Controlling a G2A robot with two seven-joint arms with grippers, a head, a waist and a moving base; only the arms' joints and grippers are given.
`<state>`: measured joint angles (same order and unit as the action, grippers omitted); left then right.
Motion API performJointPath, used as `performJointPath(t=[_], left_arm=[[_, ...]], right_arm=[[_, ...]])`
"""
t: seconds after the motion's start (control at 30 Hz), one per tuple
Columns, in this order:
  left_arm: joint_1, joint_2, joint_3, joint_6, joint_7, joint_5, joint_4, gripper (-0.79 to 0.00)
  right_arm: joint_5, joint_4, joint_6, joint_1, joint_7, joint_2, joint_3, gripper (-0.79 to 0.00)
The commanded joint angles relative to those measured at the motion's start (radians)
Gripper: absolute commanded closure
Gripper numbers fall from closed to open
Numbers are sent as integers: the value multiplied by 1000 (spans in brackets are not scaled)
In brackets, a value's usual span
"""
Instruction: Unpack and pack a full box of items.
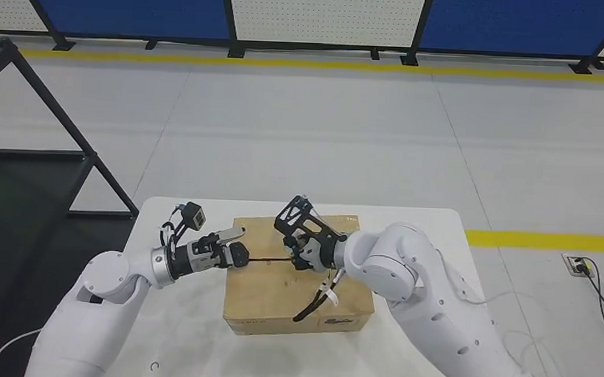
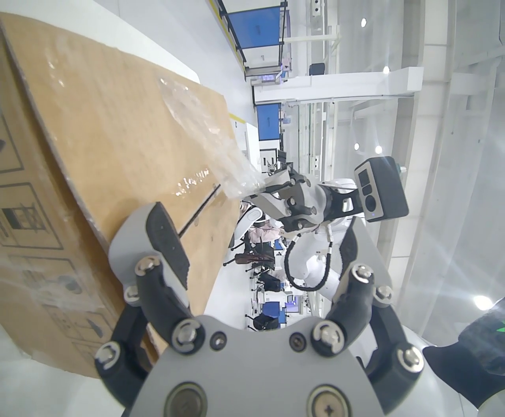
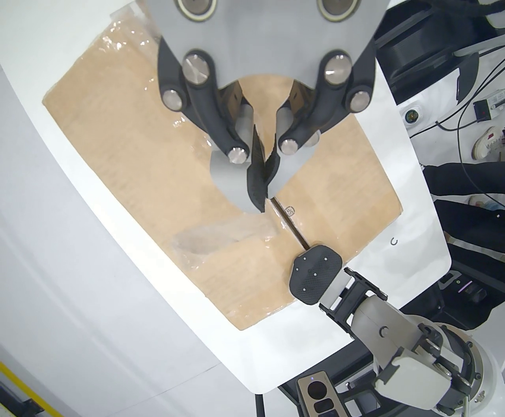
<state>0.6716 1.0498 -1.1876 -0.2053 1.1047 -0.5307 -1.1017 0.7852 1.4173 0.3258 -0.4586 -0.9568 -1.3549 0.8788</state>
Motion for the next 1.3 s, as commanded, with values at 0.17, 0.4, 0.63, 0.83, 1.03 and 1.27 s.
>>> performJointPath(t=[0.17, 0.4, 0.63, 0.83, 1.03, 1.27], left_arm=[[0, 0, -5, -2, 3, -1, 3, -785], [0, 1, -8, -2, 5, 0, 4, -785], [-5, 2, -6, 1, 8, 2, 8, -785], [-11, 4, -2, 0, 12, 2, 11, -785], [-7, 3, -8, -5, 14, 3, 4, -785], [0, 0, -24, -15, 10, 2, -19, -785]], right_arm=[[-3, -14, -2, 20, 2, -8, -20, -785], [-6, -23, 2, 31, 2, -14, -30, -785], [-223, -52, 61, 28, -83, 1, 69, -785], [-576, -172, 92, 69, -244, 5, 134, -785], [-595, -205, 74, 86, -273, 5, 129, -785], [-596, -203, 67, 78, -258, 5, 128, -785]])
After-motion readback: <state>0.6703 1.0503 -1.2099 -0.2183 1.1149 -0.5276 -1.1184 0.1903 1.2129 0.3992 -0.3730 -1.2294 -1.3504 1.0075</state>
